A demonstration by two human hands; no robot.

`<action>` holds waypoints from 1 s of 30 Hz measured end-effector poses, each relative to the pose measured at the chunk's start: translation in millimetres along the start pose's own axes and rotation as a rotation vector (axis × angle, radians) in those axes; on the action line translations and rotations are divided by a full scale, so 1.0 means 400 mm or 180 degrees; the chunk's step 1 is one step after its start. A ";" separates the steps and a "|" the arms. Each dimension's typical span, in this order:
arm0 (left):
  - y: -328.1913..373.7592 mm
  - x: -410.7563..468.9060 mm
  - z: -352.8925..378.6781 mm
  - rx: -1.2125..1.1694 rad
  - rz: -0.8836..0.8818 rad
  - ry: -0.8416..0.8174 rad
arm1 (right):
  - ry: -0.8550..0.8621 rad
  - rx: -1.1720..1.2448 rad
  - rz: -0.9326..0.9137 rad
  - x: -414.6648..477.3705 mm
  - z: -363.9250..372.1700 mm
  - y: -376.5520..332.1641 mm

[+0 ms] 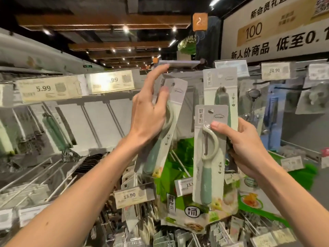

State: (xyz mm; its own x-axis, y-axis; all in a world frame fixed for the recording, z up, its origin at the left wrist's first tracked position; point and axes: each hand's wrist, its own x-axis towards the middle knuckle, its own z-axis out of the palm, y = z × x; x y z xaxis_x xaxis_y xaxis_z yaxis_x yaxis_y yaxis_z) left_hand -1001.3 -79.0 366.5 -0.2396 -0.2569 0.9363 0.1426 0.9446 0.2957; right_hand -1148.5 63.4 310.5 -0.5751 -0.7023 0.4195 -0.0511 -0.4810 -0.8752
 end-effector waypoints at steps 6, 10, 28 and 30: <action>-0.023 0.034 0.029 0.0675 -0.0271 -0.0053 | -0.0279 -0.0080 -0.0020 0.044 -0.004 0.013; -0.010 0.025 0.059 0.0920 -0.0237 0.0013 | -0.0338 -0.0005 -0.0070 0.076 -0.010 0.016; -0.104 0.045 0.090 0.2077 0.0137 0.0280 | -0.0704 -0.0083 -0.0222 0.113 -0.006 0.025; -0.080 0.033 0.081 0.2204 -0.0047 0.0204 | -0.0735 -0.0050 -0.0190 0.108 -0.010 0.022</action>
State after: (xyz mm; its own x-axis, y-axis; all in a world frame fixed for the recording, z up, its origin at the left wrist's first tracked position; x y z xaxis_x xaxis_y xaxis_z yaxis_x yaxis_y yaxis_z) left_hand -1040.2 -105.8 363.2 -0.1764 -0.2621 0.9488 -0.5108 0.8483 0.1394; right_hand -1177.0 30.8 319.8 -0.3689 -0.7751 0.5130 -0.0931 -0.5183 -0.8501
